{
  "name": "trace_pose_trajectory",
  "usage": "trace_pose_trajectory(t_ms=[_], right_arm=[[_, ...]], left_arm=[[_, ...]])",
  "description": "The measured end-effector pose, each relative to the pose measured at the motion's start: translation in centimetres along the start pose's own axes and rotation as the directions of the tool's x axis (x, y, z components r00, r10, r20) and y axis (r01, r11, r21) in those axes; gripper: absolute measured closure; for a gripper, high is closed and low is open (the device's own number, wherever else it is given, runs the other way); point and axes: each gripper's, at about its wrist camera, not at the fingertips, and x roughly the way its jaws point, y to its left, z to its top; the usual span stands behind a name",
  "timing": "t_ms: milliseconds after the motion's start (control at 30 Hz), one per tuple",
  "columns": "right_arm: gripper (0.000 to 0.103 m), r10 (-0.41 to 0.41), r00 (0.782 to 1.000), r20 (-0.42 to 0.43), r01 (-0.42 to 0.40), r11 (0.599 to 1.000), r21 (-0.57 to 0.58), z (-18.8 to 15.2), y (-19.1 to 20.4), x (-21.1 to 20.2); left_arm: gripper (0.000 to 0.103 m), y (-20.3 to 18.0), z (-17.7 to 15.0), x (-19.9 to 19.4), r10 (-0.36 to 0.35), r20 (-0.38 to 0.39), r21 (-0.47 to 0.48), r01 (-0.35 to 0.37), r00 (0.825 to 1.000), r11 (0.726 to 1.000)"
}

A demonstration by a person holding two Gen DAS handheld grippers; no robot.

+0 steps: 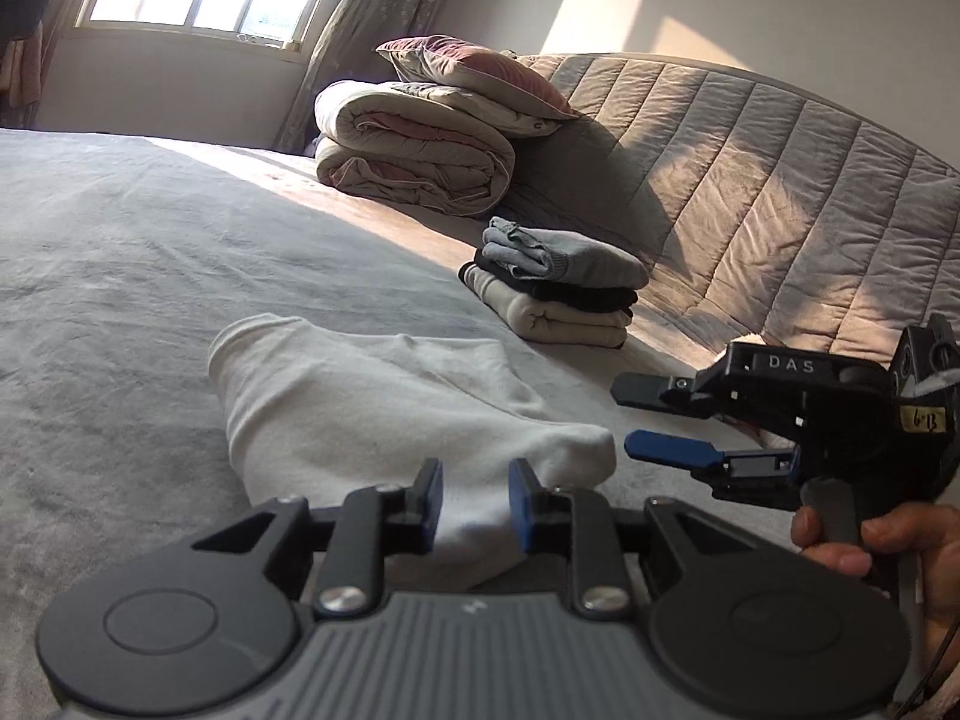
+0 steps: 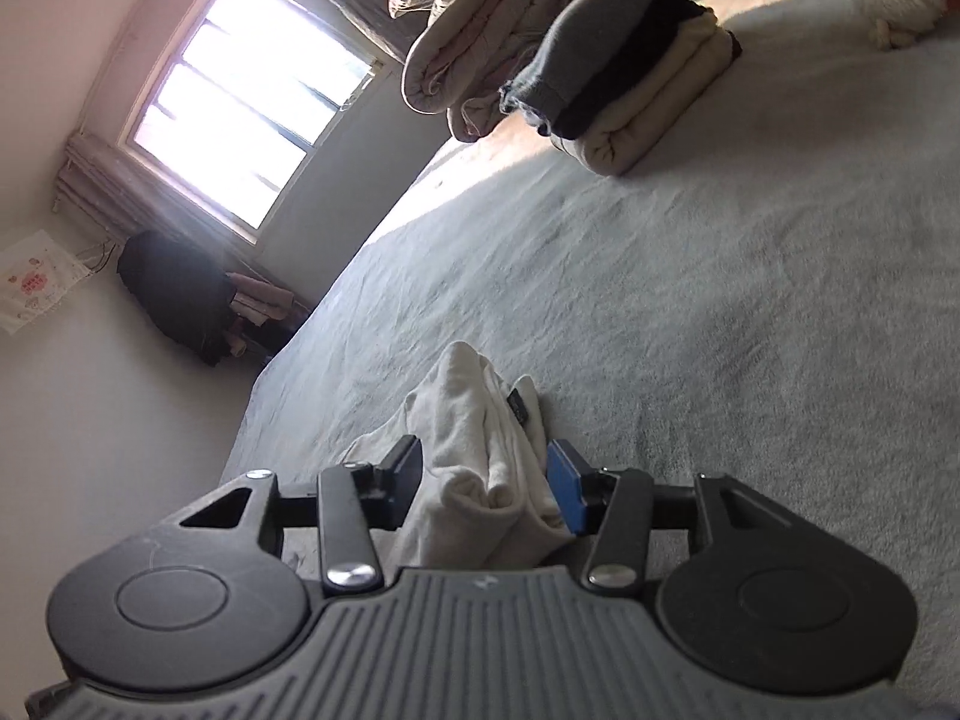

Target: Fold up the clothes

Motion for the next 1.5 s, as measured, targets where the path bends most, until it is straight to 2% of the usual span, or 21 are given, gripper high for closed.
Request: trace_pose_trajectory(t_ms=[67,133,267,433,467,500,533,633,733,800,833,900,967,1000,1100,1167,1300,1400,1500], right_arm=[[0.052,-0.013,0.998,0.066,0.026,0.981,-0.190,-0.2,2.3,0.5],[0.052,-0.014,0.994,0.107,0.050,0.941,-0.333,-0.7,3.8,1.3],[0.056,-0.031,0.991,0.133,0.092,0.870,-0.485,-1.8,4.3,3.6],[0.066,-0.045,0.985,0.168,0.145,0.745,-0.652,-3.0,5.1,6.6],[0.067,-0.060,0.985,0.165,0.156,0.727,-0.669,-3.2,4.7,7.2],[0.074,-0.081,0.984,0.157,0.168,0.713,-0.681,-3.3,4.2,7.8],[0.076,-0.101,0.986,0.135,0.166,0.712,-0.682,-3.4,3.7,8.2],[0.078,-0.143,0.988,0.052,0.141,0.734,-0.665,-3.2,2.2,9.0],[0.077,-0.128,0.992,-0.005,0.098,0.787,-0.609,-2.3,1.2,9.2],[0.069,-0.114,0.993,-0.025,0.081,0.824,-0.561,-1.9,1.0,8.9],[0.068,-0.106,0.994,-0.034,0.072,0.841,-0.536,-1.6,0.9,8.8],[0.060,-0.089,0.994,-0.060,0.050,0.878,-0.476,-1.0,0.7,8.5],[0.054,-0.068,0.993,-0.099,0.024,0.918,-0.397,0.0,0.3,8.1],[0.052,-0.053,0.992,-0.118,0.008,0.935,-0.355,0.4,0.1,7.8],[0.049,-0.003,0.985,-0.172,-0.032,0.979,-0.202,1.6,-1.2,7.3],[0.049,0.040,0.976,-0.214,-0.061,0.994,-0.090,2.1,-2.0,7.2],[0.049,0.090,0.942,-0.323,-0.057,0.992,0.109,2.0,-3.8,8.1],[0.049,0.158,0.926,-0.343,-0.078,0.969,0.235,1.6,-5.1,8.7],[0.053,0.172,0.924,-0.340,-0.091,0.966,0.240,1.0,-4.7,9.2]], left_arm=[[0.079,0.5,1.2,0.1,0.047,0.016,-0.001,-0.047,0.999,0.999],[0.079,1.1,2.4,0.4,0.089,0.028,0.000,-0.089,0.996,0.996],[0.080,2.3,4.3,2.5,0.153,0.044,0.023,-0.154,0.987,0.988],[0.079,4.4,4.9,6.7,0.223,0.034,0.057,-0.225,0.974,0.973],[0.079,4.9,4.7,7.3,0.229,0.027,0.046,-0.230,0.973,0.972],[0.079,5.3,4.4,7.6,0.228,0.021,0.033,-0.229,0.973,0.973],[0.079,5.7,4.1,7.9,0.227,0.015,0.020,-0.227,0.974,0.974],[0.079,6.8,3.3,8.7,0.223,-0.004,-0.018,-0.223,0.975,0.975],[0.079,7.6,3.1,9.2,0.223,-0.023,-0.056,-0.224,0.974,0.973],[0.079,7.7,3.7,8.9,0.224,-0.042,-0.070,-0.227,0.974,0.971],[0.078,7.8,3.9,8.4,0.220,-0.055,-0.086,-0.224,0.974,0.971],[0.069,7.9,4.3,7.5,0.210,-0.082,-0.119,-0.219,0.974,0.968],[0.053,8.1,4.8,6.5,0.199,-0.108,-0.152,-0.214,0.974,0.965],[0.048,8.2,5.0,6.1,0.193,-0.120,-0.169,-0.212,0.974,0.963],[0.045,8.9,5.2,4.8,0.155,-0.166,-0.254,-0.194,0.974,0.948],[0.043,10.1,4.5,4.3,0.088,-0.208,-0.371,-0.162,0.974,0.914],[0.044,11.7,2.1,3.9,-0.033,-0.243,-0.578,-0.118,0.969,0.808],[0.046,12.0,0.2,4.0,-0.086,-0.202,-0.661,-0.071,0.976,0.747],[0.054,11.7,-1.1,4.2,-0.108,-0.159,-0.710,-0.038,0.981,0.703]])
